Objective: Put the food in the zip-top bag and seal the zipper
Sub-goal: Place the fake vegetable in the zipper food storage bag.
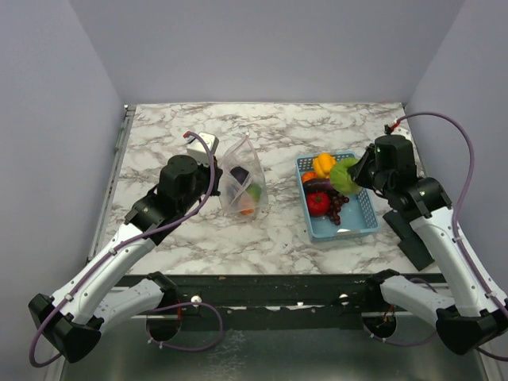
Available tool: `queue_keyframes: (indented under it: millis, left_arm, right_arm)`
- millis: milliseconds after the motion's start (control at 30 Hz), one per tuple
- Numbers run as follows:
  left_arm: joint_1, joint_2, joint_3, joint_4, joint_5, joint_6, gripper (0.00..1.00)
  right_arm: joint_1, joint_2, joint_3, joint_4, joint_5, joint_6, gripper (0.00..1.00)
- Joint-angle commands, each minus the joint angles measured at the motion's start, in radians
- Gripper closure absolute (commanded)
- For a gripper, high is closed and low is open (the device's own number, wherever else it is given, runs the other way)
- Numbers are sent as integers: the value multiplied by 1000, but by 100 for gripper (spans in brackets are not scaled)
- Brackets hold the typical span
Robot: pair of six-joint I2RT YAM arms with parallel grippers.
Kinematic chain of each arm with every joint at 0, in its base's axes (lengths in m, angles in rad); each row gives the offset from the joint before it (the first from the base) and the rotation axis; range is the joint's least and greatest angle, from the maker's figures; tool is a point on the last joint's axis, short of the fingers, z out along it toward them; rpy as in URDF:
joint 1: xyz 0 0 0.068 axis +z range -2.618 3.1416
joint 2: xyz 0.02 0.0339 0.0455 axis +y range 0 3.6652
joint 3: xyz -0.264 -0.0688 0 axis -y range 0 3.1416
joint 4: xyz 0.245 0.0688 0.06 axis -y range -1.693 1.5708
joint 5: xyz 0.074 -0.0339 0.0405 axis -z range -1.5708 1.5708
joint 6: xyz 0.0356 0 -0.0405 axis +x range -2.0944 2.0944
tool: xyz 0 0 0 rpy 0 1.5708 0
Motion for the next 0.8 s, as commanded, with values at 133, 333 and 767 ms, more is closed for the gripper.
queue_keyframes:
  millis: [133, 333, 767]
  left_arm:
    - [6, -6, -11, 15, 14, -1, 100]
    - [6, -6, -11, 16, 12, -1, 100]
    - [5, -3, -12, 15, 15, 1, 100]
  right_arm:
    - [-2, -35, 56, 107, -296, -38, 99]
    - [4, -37, 87, 209, -469, -28, 99]
    - [154, 73, 180, 363, -574, 7, 99]
